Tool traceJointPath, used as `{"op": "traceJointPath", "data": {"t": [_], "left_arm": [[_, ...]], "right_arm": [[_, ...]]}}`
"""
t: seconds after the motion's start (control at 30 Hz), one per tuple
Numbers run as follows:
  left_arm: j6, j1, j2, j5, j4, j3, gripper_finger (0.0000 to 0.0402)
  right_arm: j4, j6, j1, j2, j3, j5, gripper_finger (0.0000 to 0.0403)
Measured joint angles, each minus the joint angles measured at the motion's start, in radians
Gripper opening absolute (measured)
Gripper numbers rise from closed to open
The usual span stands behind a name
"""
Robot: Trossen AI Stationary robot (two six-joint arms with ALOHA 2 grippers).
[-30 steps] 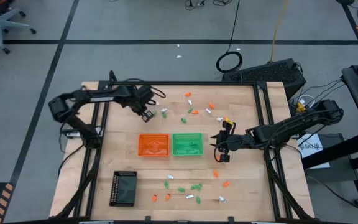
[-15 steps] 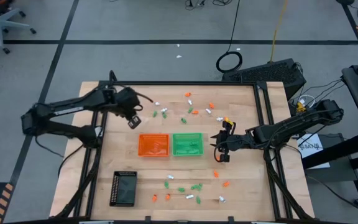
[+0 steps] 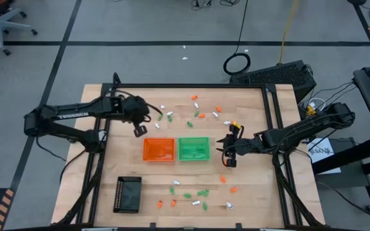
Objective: Sort Halloween decoration
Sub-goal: Put the white skeleton toy into the black bin
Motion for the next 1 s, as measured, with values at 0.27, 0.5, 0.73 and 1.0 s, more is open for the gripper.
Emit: {"op": "traceJointPath", "data": {"t": [0.27,0.5,0.73,1.0], "left_arm": [[0.309,0.03,0.197,0.087,0.089,0.0,0.0046],[0.527,0.074,0.327,0.081,0.107,0.0,0.0123],[0.736,0.1,0.434,0.074,0.176,0.0,0.0122],[0.863,0.102,0.494,0.042,0.233,0.0,0.01]], "right_arm": [[0.0,0.004,0.0,0.0,0.0,0.0,0.0132],[0.008,-0.002,0.0,0.0,0.0,0.031,0.0132],[0.037,-0.005,-0.003,0.0,0.0,0.032,0.0132],[0.067,-0.029,-0.003,0.0,0.0,0.029,0.0132]]}}
